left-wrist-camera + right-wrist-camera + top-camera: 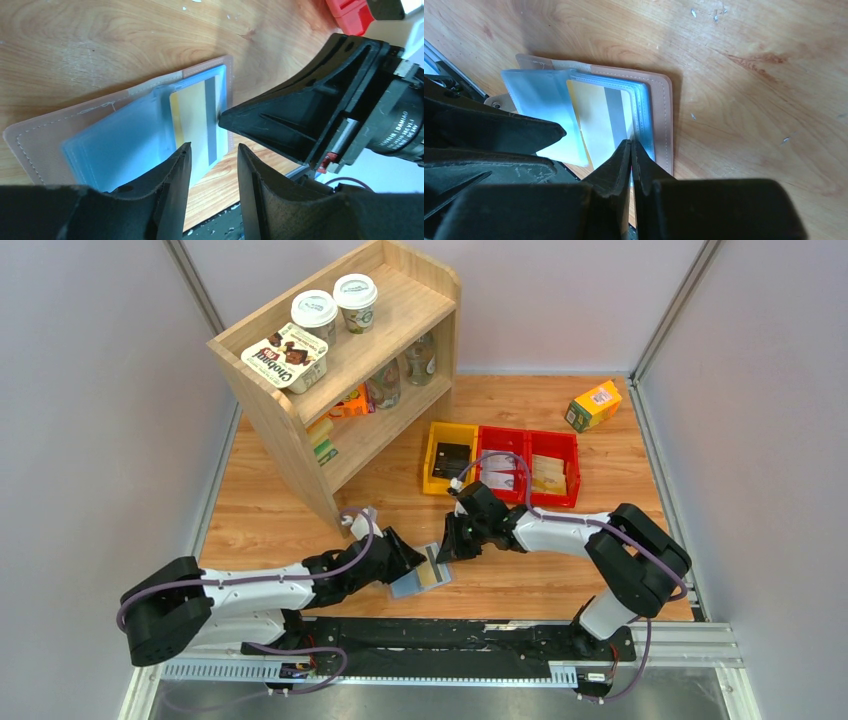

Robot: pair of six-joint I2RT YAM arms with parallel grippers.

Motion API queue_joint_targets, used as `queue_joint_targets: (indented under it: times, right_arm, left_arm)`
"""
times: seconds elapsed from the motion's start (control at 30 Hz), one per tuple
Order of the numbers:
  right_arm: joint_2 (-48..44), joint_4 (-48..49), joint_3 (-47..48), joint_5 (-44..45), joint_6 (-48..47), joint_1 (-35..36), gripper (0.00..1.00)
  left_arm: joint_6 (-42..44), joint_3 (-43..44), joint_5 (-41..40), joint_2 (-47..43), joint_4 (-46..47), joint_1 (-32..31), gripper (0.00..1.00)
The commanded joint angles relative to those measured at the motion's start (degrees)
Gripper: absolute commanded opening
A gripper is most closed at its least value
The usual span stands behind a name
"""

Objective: Take the credit cards out of the card holder
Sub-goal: Remove the credit card from the card holder.

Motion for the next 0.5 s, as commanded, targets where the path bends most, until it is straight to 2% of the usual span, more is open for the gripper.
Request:
queue_joint_targets:
  times: [0.0,0.2,0.47]
  right_arm:
    - [1.24,-1.52,-1.9,2.02,0.44,-0.38,0.08]
    - [1.15,-1.25,-2.17,1.93,0.53,-0.47,0.08]
    - [1.33,-0.55,-2.25,1.49,0.61,-0.47,0.08]
  left_arm:
    - [-2.26,1.48,-2.09,1.9,-3.22,-0.2,0.48]
    - [-5.6,0.17,-3.94,1.38,-6.48,-0.11,0.48]
    - [-2.36,-0.63,-1.75,4.8,2.92,0.5,0.45]
